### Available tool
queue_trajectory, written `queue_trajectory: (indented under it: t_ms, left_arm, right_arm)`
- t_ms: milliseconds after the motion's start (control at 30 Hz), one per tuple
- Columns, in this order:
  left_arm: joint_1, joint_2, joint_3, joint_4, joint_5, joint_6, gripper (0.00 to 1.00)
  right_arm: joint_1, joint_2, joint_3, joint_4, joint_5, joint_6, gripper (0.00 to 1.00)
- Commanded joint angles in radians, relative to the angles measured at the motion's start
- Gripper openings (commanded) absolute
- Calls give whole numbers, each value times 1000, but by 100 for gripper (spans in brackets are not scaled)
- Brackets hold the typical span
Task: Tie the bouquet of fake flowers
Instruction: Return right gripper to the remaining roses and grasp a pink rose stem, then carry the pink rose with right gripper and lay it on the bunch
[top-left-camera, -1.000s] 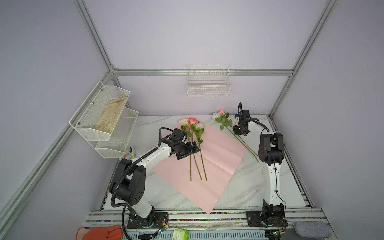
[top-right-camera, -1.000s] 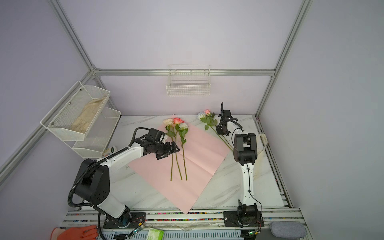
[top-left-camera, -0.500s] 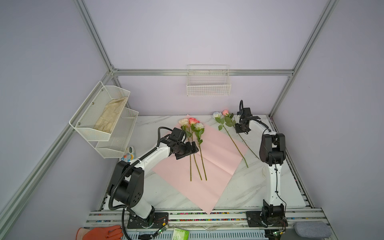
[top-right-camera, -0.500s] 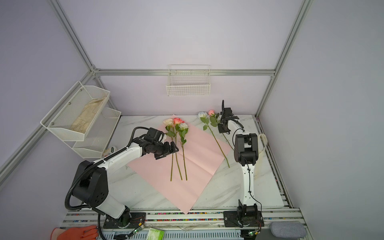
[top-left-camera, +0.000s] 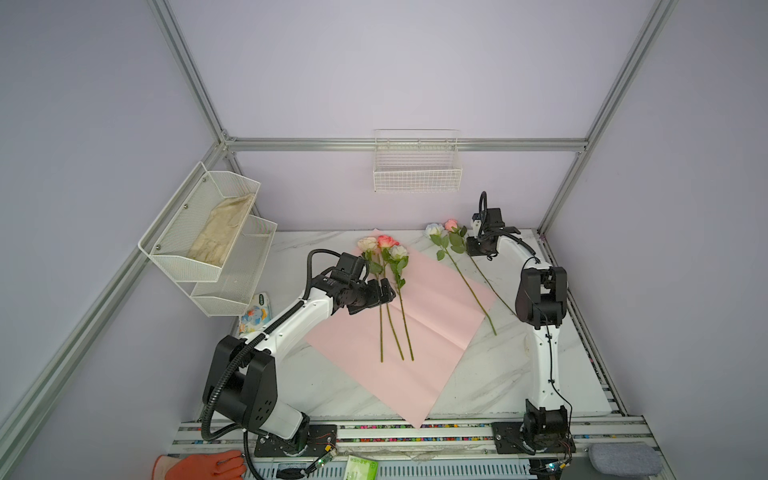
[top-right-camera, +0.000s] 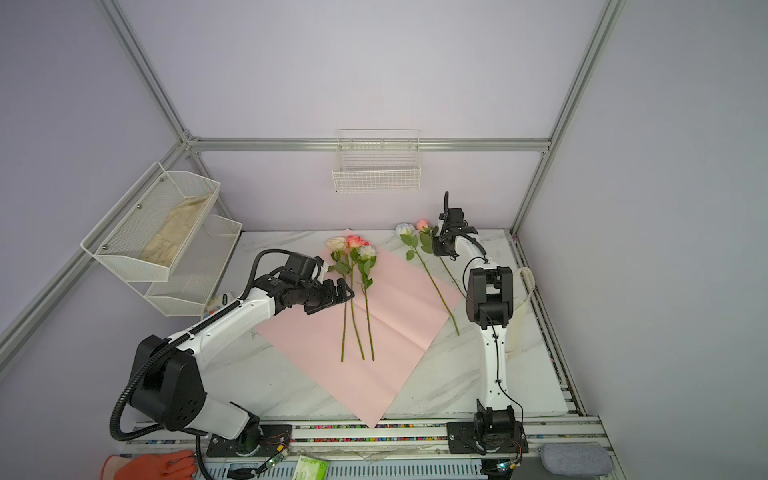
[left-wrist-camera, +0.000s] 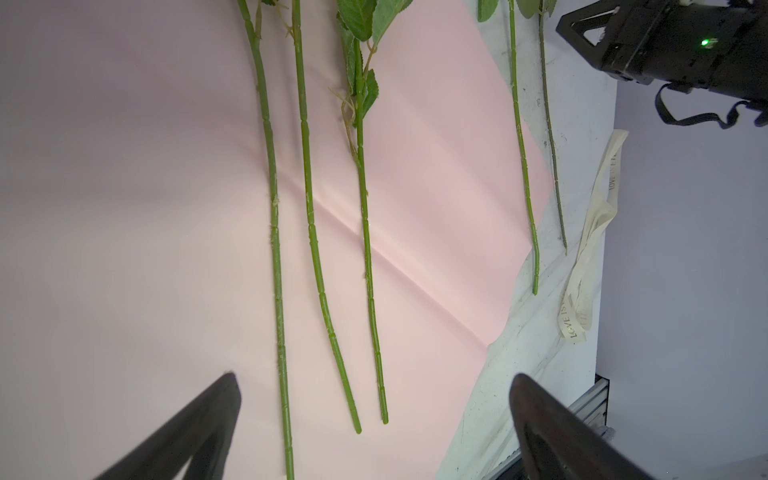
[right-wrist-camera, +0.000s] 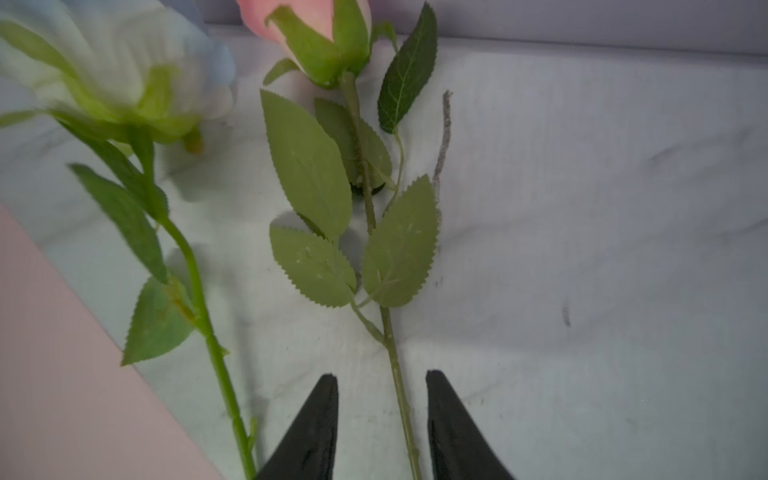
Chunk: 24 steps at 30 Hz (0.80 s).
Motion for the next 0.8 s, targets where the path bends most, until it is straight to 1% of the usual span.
queue_trajectory:
  t_ms: [0,133,233,300,400,467,600,667,767]
  left_arm:
    - [3,-15,38,-7,-3,24,100]
    - [7,9,52,-15,1,31,100]
    - [9,24,58,-15,6,31,100]
    - [10,29,62,-15,7,31,100]
    - [12,29,62,-17,6,32,100]
    - [13,25,62,-19,7,33,100]
    - [15,8,56,-20,3,33,100]
    - [16,-10,47,-25,-13,32,100]
    - [21,-51,23,-44,-81,21,100]
  right_arm:
    - [-4,33,72,-41,-32,-22,41]
    - [-4,104,145,-85,-21,-49,41]
    - [-2,140,160,-94,-7,-63,38]
    - [-1,153,157,-95,10,-65,34]
    - [-1,150,161,-91,44,-57,20]
    - [-1,128,165,-84,73,-53,12]
    - [-2,54,189,-86,108,-25,3]
    - [-2,1,198,-102,115,9,1]
    - [-2,-96,171,-131,99,49,0]
